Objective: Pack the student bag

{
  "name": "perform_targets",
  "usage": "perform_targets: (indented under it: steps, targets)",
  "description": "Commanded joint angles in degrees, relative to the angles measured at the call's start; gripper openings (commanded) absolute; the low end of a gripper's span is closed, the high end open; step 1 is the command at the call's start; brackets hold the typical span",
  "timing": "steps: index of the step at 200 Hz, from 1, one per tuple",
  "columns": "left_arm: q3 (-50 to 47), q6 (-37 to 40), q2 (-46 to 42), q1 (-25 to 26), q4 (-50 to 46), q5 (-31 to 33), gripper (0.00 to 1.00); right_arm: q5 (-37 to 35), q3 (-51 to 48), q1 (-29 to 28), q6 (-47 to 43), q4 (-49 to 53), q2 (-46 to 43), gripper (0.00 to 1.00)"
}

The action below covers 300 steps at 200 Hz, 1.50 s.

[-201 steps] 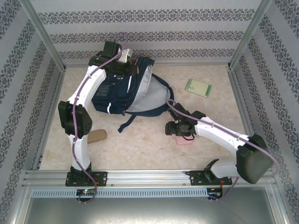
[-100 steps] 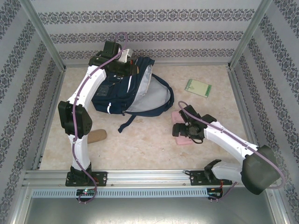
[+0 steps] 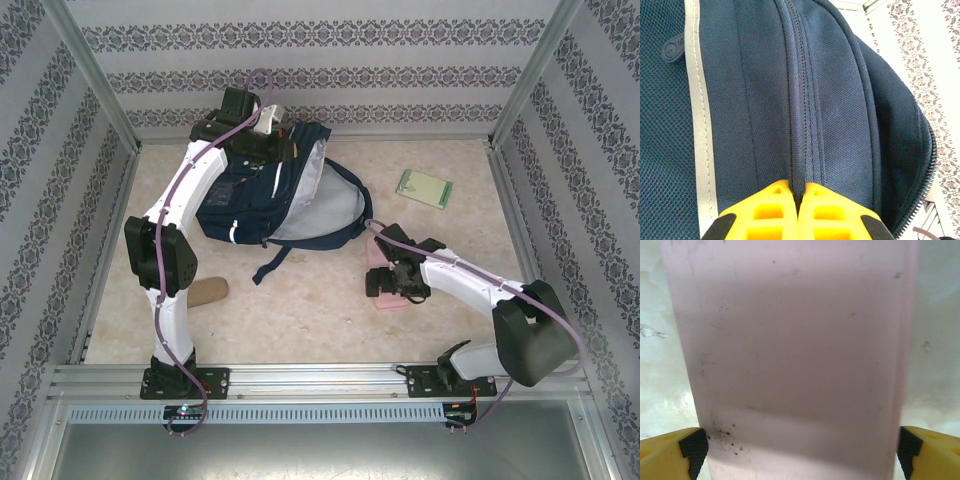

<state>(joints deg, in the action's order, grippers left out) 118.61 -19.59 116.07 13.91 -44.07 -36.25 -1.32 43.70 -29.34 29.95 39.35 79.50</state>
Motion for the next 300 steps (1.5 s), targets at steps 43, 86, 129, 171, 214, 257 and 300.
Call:
perform_targets:
  steps: [43, 86, 129, 171, 214, 257, 300]
  targets:
    - [0.58, 0.37, -1.40, -0.06, 2.90, -0.75, 0.00, 0.28, 1.53, -1.15, -1.41, 0.19, 4.83, 0.98]
    - [0.50, 0.44, -1.35, 0.01, 2.79, -0.84, 0.00, 0.00, 1.90, -1.20, -1.39, 0.58, 4.63, 0.98]
    - [0.39, 0.36, -1.44, -0.02, 2.77, -0.84, 0.00, -2.00, 3.59, -4.14, -1.04, 1.30, 7.32, 0.98]
    - [0.22, 0.68, -1.64, -0.05, 2.48, -0.53, 0.00, 7.34, 0.03, -2.06, 1.92, -6.73, 0.23, 0.98]
    - [0.23, 0.06, -1.46, 0.04, 2.95, -1.10, 0.00, 12.09, -2.54, 1.30, 2.70, -8.68, -2.29, 0.88]
    - [-0.22, 0.31, -1.90, -0.05, 2.80, -0.75, 0.00, 15.46, -4.79, 2.56, 3.80, -11.22, -9.88, 0.82]
    - [-0.31, -0.05, -2.08, 0.06, 3.06, -0.93, 0.00, 18.82, -5.70, 4.71, 5.20, -11.83, -18.16, 0.78]
